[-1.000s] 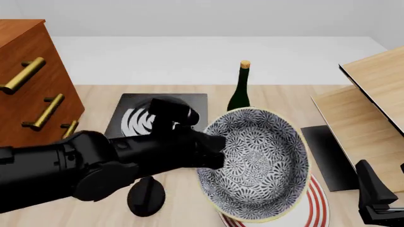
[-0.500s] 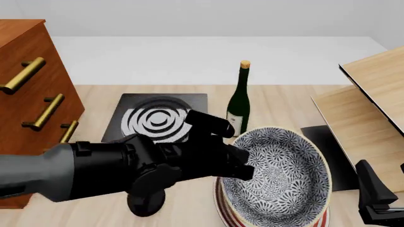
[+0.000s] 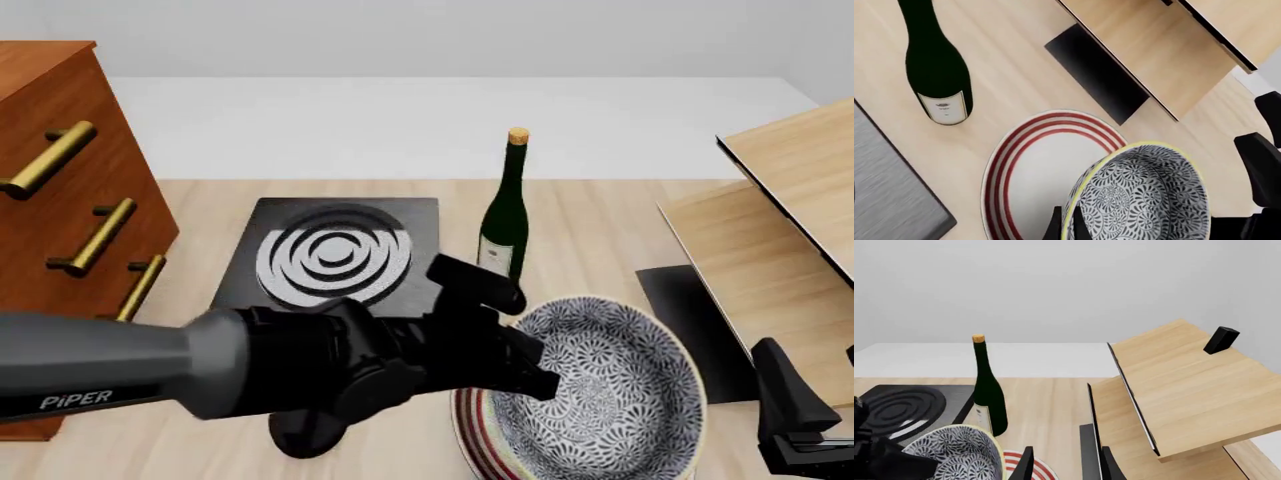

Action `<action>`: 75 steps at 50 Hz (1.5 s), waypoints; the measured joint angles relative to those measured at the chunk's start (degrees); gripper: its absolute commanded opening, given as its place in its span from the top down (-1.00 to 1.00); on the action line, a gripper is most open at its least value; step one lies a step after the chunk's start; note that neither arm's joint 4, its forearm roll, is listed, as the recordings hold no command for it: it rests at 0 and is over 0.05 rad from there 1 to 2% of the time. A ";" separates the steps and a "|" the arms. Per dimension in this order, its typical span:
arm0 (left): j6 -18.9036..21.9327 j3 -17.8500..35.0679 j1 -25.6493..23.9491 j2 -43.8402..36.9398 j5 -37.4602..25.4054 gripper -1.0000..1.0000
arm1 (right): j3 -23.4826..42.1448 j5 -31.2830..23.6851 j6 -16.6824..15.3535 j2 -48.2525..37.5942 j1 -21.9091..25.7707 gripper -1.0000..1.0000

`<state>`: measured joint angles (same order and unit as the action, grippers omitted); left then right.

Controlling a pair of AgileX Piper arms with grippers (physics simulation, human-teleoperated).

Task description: Pick up the akita bowl and put it on the plate.

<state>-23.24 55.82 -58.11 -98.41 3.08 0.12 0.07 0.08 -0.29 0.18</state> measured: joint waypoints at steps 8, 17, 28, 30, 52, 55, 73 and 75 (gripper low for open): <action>0.48 0.48 0.21 -1.66 0.48 1.00 | 0.00 0.00 0.00 0.00 0.00 -1.00; 0.73 0.90 0.15 -3.66 1.45 1.00 | 0.00 0.00 0.00 0.00 0.00 -1.00; 0.60 1.00 -0.13 -5.53 2.61 1.00 | 0.00 0.00 0.00 0.00 0.00 -1.00; 0.56 0.99 -0.20 -5.76 2.77 1.00 | 0.00 0.00 0.00 0.00 0.00 -1.00; 0.12 0.36 -0.42 -7.81 4.82 1.00 | 0.00 0.00 0.00 0.00 0.00 -1.00; 0.13 0.35 -0.36 -8.07 5.01 1.00 | 0.00 0.00 0.00 0.00 0.00 -1.00; 0.04 0.21 -0.05 -9.35 5.94 1.00 | 0.00 0.00 0.00 0.00 0.00 -1.00; 0.03 0.21 -0.09 -9.43 5.99 -1.00 | 0.00 0.00 0.00 0.00 0.00 -1.00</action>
<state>-23.21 56.04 -58.20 -107.84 9.07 0.12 0.07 0.08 -0.29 0.18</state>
